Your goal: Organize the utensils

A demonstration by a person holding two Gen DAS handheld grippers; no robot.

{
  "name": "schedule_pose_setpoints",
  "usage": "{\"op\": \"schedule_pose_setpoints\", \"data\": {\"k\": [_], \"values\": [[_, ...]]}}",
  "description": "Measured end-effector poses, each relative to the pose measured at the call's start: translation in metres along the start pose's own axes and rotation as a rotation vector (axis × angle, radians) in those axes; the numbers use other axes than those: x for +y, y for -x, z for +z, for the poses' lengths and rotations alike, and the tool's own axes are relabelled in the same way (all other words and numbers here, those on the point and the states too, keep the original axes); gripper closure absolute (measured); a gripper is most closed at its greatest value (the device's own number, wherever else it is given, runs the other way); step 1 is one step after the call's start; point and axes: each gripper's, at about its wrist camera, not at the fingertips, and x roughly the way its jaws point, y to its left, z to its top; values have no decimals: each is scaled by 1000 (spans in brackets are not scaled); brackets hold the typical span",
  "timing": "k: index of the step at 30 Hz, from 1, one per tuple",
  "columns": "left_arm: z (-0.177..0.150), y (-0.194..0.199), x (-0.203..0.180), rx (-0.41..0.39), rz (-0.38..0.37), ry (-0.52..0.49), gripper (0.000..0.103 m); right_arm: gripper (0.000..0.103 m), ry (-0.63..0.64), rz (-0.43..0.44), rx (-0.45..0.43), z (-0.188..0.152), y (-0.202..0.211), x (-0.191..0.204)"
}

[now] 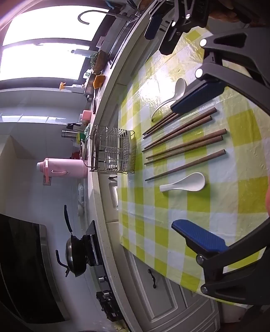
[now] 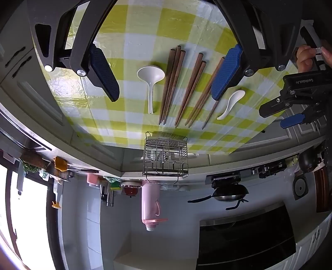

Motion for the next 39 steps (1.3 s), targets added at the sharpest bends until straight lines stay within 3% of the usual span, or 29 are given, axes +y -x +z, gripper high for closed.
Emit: {"op": "schedule_pose_setpoints", "data": {"k": [25,39], "values": [[-3,0,-5,-49,30,-10,4,18,41,-18,-104,-3,14,15],[-1,2,-12,-58,34,-28,4,18,37,-16,-103,-4,13,14]]}}
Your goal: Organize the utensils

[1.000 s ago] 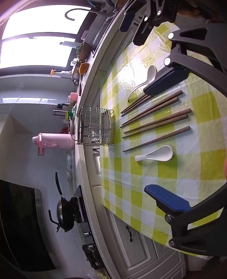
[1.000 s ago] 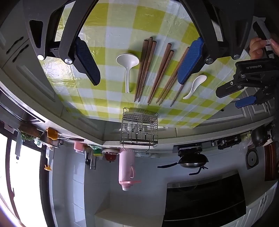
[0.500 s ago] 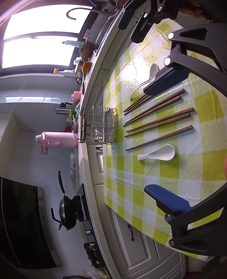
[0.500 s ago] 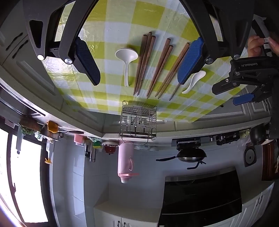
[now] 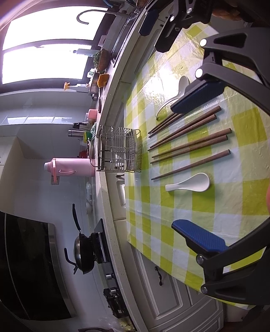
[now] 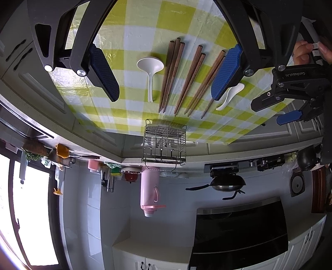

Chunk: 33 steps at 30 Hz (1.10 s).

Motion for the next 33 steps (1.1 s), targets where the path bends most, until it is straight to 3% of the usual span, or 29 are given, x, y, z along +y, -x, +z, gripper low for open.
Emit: {"op": "schedule_pose_setpoints", "data": {"k": [33], "values": [[2,2,-3,-7,-6,-3,4,18,-10,1,-3,1,3,-1]]}}
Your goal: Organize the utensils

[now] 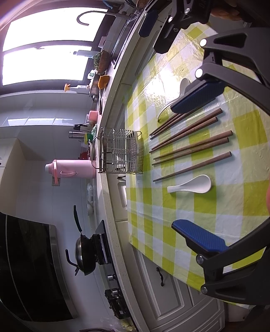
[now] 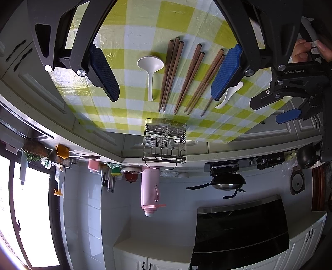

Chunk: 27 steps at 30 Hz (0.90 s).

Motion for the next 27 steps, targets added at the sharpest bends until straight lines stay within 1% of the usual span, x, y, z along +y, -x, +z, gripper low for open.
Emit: {"op": "schedule_pose_setpoints", "data": {"k": [22,27], "values": [[-2,-1,-1,3,-2,-1,4,18,-5,3,2,1,-1,-1],[-7,-6,1,19,-4,6,4,18,-6,2,7,-1,-3,-2]]}}
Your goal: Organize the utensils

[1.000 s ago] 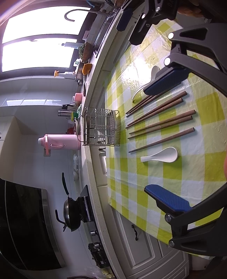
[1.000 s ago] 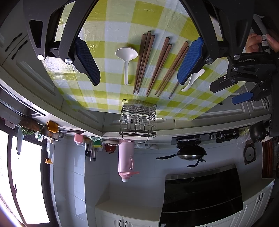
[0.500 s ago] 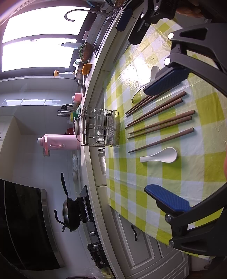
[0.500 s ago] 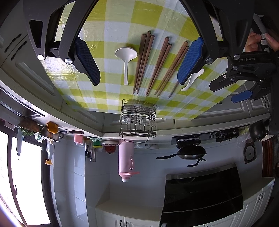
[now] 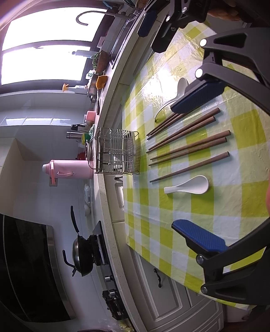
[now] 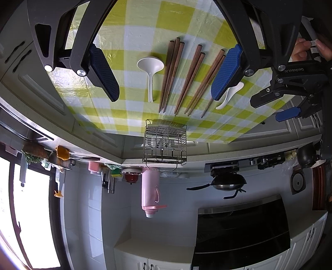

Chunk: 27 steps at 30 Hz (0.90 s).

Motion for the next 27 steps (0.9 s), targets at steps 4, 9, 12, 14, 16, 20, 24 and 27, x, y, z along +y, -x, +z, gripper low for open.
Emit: {"op": "schedule_pose_setpoints", "data": {"k": [4,9,12,14,16,20,24,27], "values": [[-6,-7,5,22,5,9,4,18,-13,-4,32,-6,-9,-3],[-11,-20,14,76,27,-3,4,18,-34,-1,69,-13,-26,-11],[-11,-40,27,152,60,2,4,18,-59,-30,136,-17,-48,-21],[-10,-55,36,197,96,10,4,18,-75,-50,194,-20,-68,-27],[-9,-71,45,234,104,22,4,18,-86,-61,245,-23,-86,-33],[-12,-111,66,361,97,81,4,18,-87,-60,320,-21,-122,-41],[-11,-140,79,439,75,119,5,18,-75,-10,391,-6,-153,-46],[-6,-154,79,473,53,111,5,18,-39,7,470,2,-179,-48]]}}
